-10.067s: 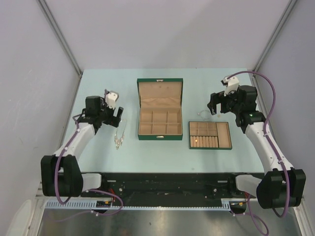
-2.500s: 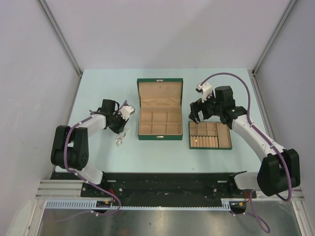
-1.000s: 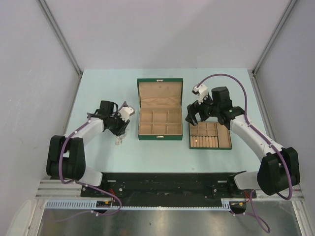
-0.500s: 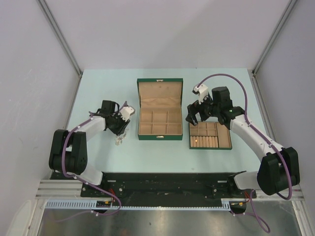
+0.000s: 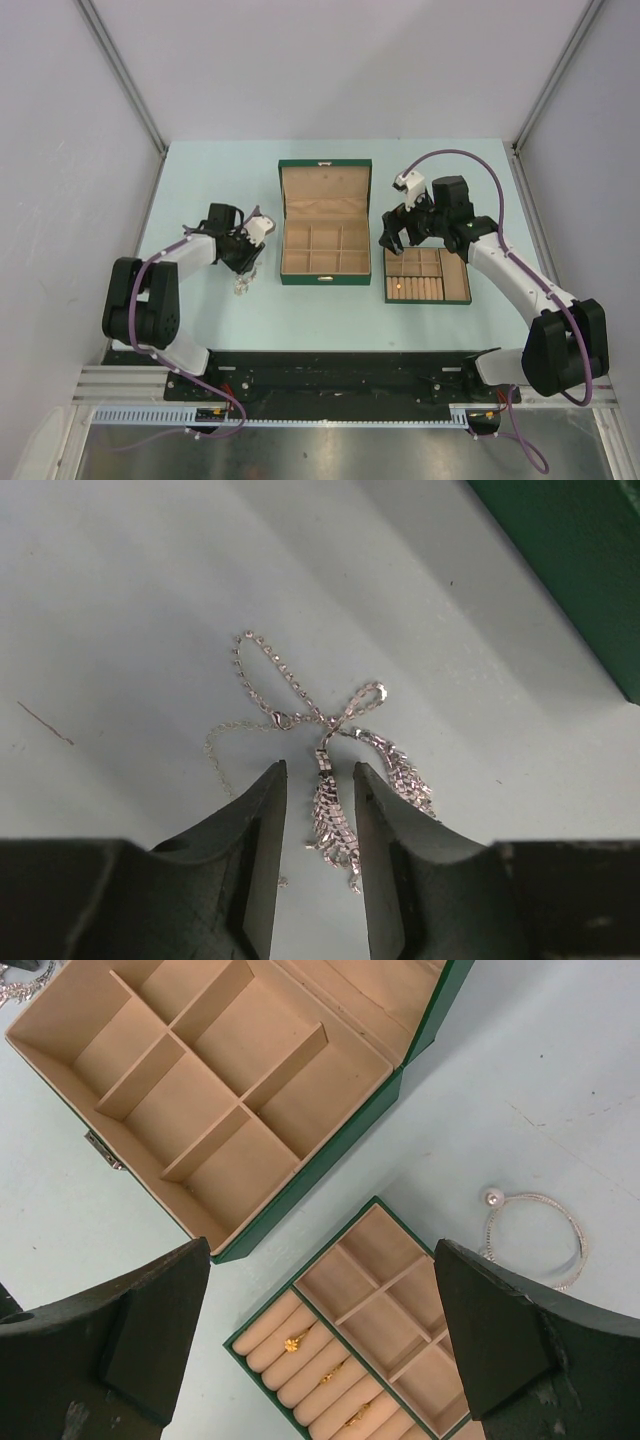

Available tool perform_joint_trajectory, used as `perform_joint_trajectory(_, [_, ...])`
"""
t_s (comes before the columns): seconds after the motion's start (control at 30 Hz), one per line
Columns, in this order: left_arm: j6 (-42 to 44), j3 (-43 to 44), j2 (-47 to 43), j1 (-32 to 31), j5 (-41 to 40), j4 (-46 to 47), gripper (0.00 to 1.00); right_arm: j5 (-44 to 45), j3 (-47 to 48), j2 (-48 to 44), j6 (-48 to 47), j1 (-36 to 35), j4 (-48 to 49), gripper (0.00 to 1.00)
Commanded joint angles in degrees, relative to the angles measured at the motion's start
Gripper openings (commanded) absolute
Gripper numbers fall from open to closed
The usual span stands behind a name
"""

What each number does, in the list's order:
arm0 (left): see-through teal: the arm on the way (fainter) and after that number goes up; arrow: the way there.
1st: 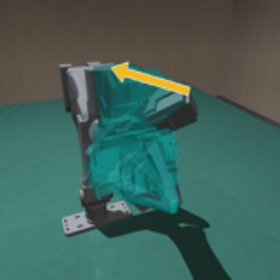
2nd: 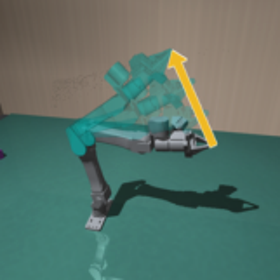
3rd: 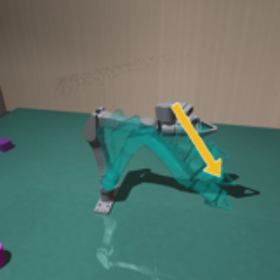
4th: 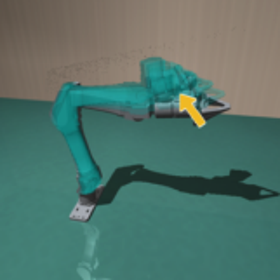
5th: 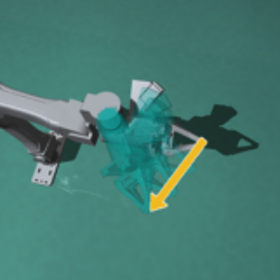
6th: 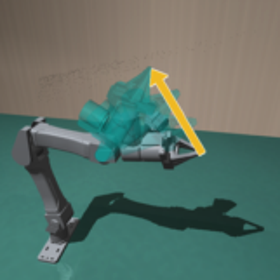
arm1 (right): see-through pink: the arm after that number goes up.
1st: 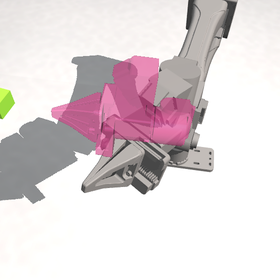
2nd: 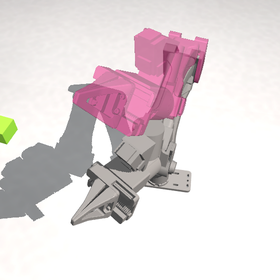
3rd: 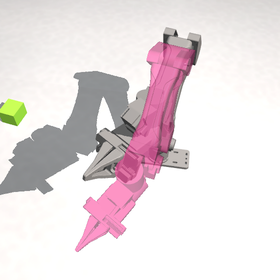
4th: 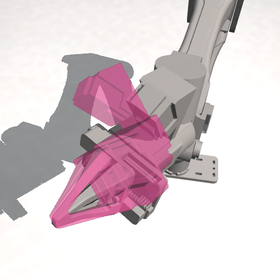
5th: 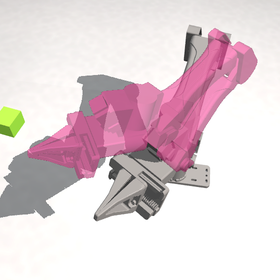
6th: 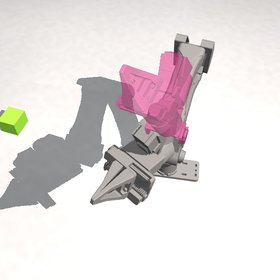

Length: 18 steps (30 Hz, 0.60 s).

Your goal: Organize the mixed jewelry

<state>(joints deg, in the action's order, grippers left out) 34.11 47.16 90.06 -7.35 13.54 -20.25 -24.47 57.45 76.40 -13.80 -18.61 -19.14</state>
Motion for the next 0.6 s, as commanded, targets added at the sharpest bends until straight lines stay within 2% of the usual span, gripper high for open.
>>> perform_joint_trajectory(0.0, [2.0,2.1,1.3,0.7,0.3,-1.7,0.38,-0.5,2.1,0.3,-0.4,0.2,0.3,1.0])
perform_joint_trajectory(0.17, [2.3,3.6,2.6,2.4,2.5,-4.8,0.35,-0.7,2.1,0.2,-0.5,0.4,0.2,1.0])
perform_joint_trajectory(0.57, [3.4,2.8,3.5,3.0,3.9,-7.6,0.35,-0.8,2.1,0.2,-0.4,0.5,0.2,1.0])
